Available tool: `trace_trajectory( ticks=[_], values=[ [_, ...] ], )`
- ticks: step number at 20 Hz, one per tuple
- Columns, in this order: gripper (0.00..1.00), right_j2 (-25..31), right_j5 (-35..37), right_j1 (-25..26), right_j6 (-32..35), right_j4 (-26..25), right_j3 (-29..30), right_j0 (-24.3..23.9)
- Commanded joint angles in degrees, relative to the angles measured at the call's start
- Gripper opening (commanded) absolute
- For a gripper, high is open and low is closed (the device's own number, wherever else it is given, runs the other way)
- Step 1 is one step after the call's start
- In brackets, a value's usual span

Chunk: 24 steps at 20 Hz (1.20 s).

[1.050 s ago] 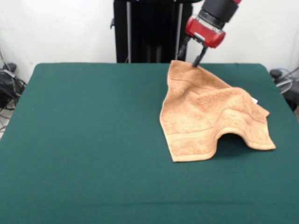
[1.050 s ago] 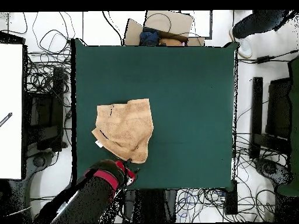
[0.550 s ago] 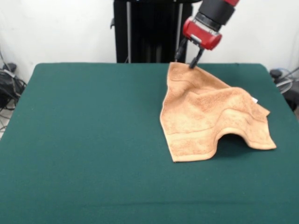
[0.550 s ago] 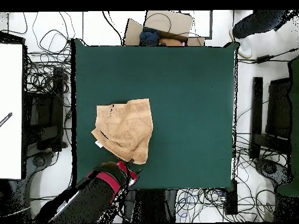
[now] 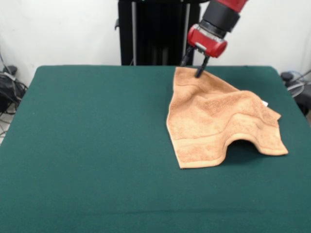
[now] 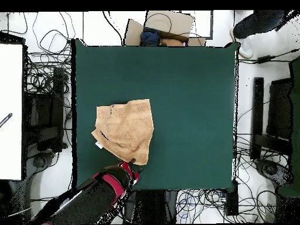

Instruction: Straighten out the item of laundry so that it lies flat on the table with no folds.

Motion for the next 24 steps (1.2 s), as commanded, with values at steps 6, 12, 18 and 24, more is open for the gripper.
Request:
trace_trajectory(
  ticks=[6, 12, 18, 24],
  values=[
    [1.00, 0.7, -13.9, 3.9, 3.1, 10.8, -4.1, -0.6],
    [1.00, 1.0, -16.7, 3.3, 2.0, 12.2, -2.6, -0.6],
    [0.00, 0.1, -14.2, 2.4, 0.7, 13.1, -1.8, 0.6],
    [0.00, 0.3, -14.1, 1.6, 1.1, 13.8, -0.8, 0.3]
  ],
)
